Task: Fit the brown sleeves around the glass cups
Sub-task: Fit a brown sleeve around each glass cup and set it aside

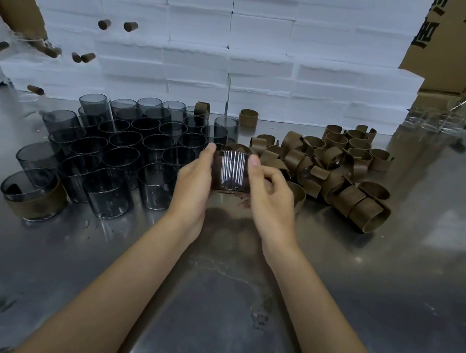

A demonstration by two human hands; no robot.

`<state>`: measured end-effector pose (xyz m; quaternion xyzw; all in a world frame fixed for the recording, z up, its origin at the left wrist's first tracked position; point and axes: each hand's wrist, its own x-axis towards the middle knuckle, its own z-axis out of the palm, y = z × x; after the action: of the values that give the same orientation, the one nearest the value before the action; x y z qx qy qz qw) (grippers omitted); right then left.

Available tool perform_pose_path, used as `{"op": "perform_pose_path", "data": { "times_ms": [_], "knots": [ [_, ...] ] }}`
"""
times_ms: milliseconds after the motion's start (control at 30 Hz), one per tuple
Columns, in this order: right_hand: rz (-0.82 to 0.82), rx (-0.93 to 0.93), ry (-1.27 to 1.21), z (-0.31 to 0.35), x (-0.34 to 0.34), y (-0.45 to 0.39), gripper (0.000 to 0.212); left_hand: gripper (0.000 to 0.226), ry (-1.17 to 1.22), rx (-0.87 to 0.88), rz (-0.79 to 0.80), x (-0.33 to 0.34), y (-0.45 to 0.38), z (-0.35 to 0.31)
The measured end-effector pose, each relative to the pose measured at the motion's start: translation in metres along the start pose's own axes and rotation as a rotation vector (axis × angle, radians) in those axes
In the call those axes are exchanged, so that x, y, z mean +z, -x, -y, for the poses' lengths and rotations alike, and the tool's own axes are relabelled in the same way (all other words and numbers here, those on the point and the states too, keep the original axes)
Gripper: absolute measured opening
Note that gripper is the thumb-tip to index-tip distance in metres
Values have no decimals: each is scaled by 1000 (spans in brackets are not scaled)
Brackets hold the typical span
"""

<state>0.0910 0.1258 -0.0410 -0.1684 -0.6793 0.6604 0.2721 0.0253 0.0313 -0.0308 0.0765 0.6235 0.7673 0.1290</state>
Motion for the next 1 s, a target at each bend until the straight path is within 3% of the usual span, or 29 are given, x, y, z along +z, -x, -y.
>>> {"op": "perform_pose_path", "data": {
  "times_ms": [133,200,333,467,667,800,900,1000],
  "knots": [
    [203,131,-103,-1,8,4,70,58,23,-85,154,5,8,4],
    [259,157,-129,-2,8,4,74,66,-11,-81,184,10,13,3],
    [205,153,-125,-2,3,1,64,37,-126,80,160,13,12,2],
    [106,88,-21,-2,7,1,64,50,-205,140,85,10,5,5],
    [3,112,44,-4,6,-8,59,38,-286,278,-39,8,-1,7],
    [-18,18,100,-9,5,-9,47,34,-252,261,-136,6,-3,9],
    [34,16,60,-8,6,-7,42,39,-187,202,-111,4,1,8],
    [115,124,-44,-8,7,-7,60,38,-149,129,13,7,7,6]
  ]
}}
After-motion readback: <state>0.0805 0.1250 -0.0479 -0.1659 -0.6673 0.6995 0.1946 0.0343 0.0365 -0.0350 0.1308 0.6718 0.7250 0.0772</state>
